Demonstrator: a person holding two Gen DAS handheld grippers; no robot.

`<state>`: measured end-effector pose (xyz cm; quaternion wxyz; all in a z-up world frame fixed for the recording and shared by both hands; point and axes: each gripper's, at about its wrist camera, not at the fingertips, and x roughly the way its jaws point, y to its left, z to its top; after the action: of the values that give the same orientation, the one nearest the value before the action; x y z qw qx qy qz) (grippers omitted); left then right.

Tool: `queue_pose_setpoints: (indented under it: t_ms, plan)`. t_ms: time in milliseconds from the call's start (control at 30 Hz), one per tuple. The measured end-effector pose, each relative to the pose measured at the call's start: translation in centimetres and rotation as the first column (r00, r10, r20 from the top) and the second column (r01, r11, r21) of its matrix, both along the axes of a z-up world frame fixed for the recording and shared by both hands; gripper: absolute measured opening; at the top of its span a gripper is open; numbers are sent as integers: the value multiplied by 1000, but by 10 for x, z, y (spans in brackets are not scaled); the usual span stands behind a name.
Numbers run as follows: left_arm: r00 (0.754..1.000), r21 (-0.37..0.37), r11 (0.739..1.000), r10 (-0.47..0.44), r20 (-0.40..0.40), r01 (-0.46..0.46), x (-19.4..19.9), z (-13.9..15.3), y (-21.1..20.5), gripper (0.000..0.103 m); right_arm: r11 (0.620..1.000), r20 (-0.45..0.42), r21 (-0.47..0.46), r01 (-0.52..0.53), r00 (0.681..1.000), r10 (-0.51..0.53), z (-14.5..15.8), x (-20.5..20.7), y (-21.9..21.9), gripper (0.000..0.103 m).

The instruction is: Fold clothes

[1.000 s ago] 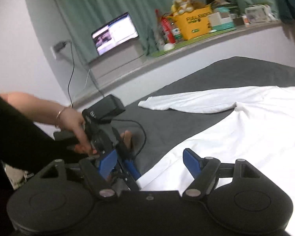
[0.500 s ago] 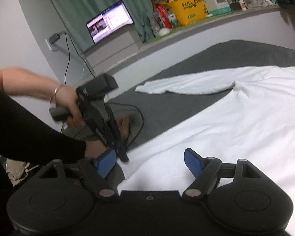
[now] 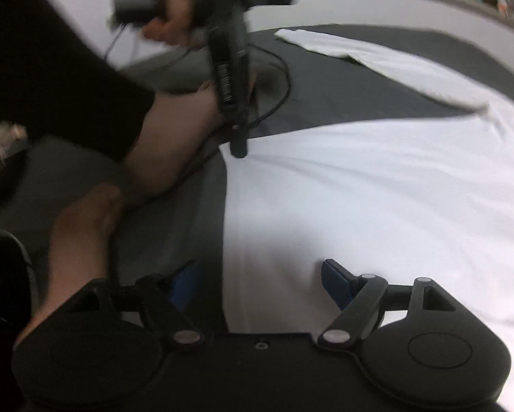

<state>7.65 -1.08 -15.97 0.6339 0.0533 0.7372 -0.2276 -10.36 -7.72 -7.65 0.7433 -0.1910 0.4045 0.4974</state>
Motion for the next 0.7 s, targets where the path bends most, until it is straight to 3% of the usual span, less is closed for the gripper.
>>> queue_pose_setpoints:
  t_ms: [200, 333, 633, 700]
  plan:
    - [1000, 8, 1000, -23, 10, 22, -6, 5, -3, 1, 999, 77, -45, -5, 997, 9, -5, -17, 17, 71]
    - [998, 16, 999, -45, 31, 45, -10, 13, -5, 1, 998, 104, -69, 7, 995, 0, -9, -22, 24, 48]
    - [999, 15, 999, -40, -5, 40, -23, 8, 1, 1, 997, 128, -69, 38, 991, -29, -3, -22, 28, 52]
    - [997, 40, 997, -73, 14, 72, -24, 11, -1, 1, 997, 133, -49, 64, 990, -57, 4, -16, 24, 57]
